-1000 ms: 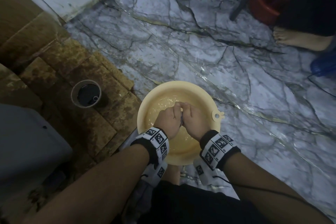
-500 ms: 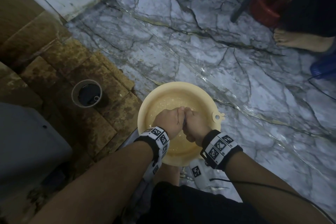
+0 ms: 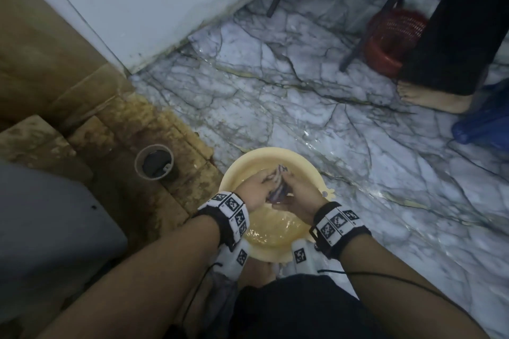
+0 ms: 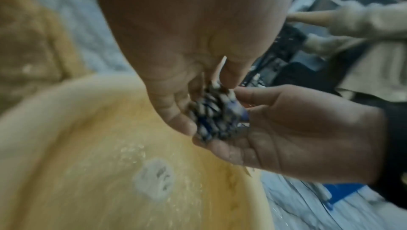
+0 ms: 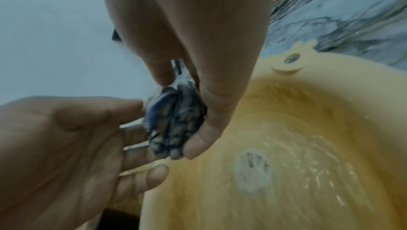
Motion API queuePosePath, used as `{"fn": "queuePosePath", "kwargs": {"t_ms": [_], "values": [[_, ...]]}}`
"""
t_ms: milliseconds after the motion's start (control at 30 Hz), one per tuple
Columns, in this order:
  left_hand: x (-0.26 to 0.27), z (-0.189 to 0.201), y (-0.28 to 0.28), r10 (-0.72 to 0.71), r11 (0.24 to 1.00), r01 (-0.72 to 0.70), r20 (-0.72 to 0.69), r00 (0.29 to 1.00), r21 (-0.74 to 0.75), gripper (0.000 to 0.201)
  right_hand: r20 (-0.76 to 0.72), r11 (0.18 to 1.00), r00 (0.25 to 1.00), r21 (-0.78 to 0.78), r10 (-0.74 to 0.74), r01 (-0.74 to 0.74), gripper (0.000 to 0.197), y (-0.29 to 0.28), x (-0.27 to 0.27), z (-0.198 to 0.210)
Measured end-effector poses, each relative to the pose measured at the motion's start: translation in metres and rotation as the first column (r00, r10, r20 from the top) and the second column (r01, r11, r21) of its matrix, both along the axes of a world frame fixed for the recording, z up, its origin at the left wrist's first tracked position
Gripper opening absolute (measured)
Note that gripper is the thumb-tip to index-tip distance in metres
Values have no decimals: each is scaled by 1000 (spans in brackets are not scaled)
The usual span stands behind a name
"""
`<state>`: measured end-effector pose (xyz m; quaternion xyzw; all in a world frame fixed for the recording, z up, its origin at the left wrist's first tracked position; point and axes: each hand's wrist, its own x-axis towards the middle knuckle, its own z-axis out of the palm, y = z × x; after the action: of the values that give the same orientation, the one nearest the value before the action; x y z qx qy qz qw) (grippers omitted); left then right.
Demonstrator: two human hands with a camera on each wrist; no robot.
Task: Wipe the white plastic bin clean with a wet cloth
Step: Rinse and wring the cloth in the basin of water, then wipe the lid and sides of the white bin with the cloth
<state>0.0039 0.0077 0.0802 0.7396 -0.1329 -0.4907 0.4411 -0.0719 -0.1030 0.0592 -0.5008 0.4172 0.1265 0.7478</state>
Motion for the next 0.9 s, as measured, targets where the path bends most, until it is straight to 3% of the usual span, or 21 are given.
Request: {"fn": "queuePosePath", "kwargs": {"t_ms": [133,267,367,500,633,800,900], "values": [[4,39,10,-114,989,121,84,990,-87,41,99,1000,995,-30,0,3,27,-6,2,37],[15,75,19,44,992,-20,197,979,-124,29,152,992,988,-128,24,-5,28,-8,8,83],[21,111,31,149,985,-118,266,953,-129,9,250,985,965,-170,75,-33,14,-4,15,127],[20,161,59,279,950,-205,353,893,-234,9,354,961,912,-248,206,-120,19,14,27,190],[17,213,103,462,872,-346,351,814,-346,11,338,865,852,-446,401,-230,23,48,43,253],[20,263,184,635,743,-507,221,740,-437,12,331,740,760,-614,559,-277,18,114,67,313],[15,279,238,741,639,-608,163,651,-471,9,282,610,690,-738,667,-288,21,166,78,337]]}}
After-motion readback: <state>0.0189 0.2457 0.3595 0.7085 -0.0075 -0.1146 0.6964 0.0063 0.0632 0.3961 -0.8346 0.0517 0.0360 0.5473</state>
